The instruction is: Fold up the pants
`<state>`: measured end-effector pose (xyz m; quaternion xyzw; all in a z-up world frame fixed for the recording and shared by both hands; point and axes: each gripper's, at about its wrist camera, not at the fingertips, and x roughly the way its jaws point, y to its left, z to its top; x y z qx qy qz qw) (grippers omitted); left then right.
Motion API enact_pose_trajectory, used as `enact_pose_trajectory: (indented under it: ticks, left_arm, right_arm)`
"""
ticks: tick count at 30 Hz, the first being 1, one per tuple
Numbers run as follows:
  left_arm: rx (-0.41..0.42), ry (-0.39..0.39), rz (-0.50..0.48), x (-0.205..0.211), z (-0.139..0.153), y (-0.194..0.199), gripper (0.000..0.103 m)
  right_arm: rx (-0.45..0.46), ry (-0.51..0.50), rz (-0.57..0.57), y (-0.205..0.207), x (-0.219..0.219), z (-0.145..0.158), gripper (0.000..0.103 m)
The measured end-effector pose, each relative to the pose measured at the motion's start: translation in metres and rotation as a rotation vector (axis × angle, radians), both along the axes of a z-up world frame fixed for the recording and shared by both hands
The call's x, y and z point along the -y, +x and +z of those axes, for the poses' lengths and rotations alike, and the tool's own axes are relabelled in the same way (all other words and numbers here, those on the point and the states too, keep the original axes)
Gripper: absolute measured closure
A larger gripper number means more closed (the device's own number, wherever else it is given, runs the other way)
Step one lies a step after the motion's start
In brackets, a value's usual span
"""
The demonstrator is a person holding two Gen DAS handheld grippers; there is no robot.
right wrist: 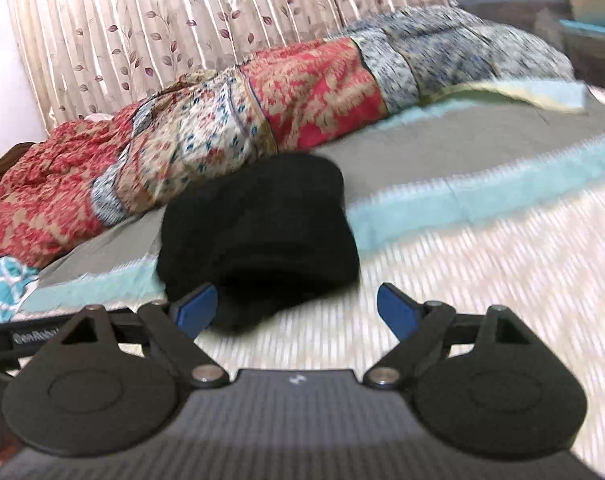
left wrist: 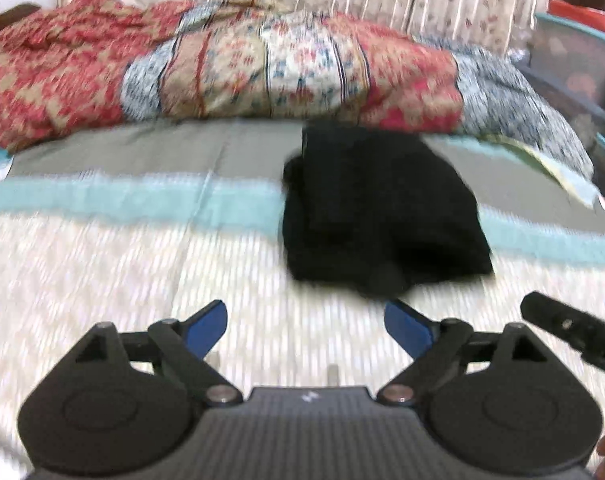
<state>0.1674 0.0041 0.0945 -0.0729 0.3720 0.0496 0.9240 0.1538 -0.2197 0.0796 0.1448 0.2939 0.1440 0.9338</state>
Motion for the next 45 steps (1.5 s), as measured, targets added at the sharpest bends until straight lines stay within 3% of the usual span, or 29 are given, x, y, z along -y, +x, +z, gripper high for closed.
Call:
enact_pose_trajectory:
  ticks: [6, 11, 16, 24, 40, 45]
  left_arm:
    - [-0.050, 0.006, -0.048, 0.015, -0.003, -0.083, 0.001]
    - [-0.058, -0.008, -0.072, 0.026, 0.007, -0.131, 0.000]
    - [-0.053, 0.034, -0.059, 0.036, 0.010, -0.162, 0.000]
    - [-0.085, 0.072, -0.023, 0.041, 0.005, -0.187, 0.000]
    - [0.002, 0.167, 0.035, 0.034, 0.010, -0.205, 0.000]
    - [-0.014, 0.172, 0.025, 0.032, 0.008, -0.205, 0.000]
  right_arm:
    - [-0.087, -0.005, 0.024, -0.075, 0.002, 0.001, 0.013]
    - [-0.134, -0.017, 0.000, -0.122, 0.000, 0.002, 0.013]
    - [-0.172, -0.008, 0.017, -0.148, -0.004, 0.002, 0.011]
    - [-0.204, -0.040, 0.071, -0.176, -0.016, -0.002, 0.009]
    - [-0.215, -0.035, 0.048, -0.183, -0.023, -0.004, 0.009]
    - [-0.217, -0.035, 0.041, -0.181, -0.021, -0.003, 0.009]
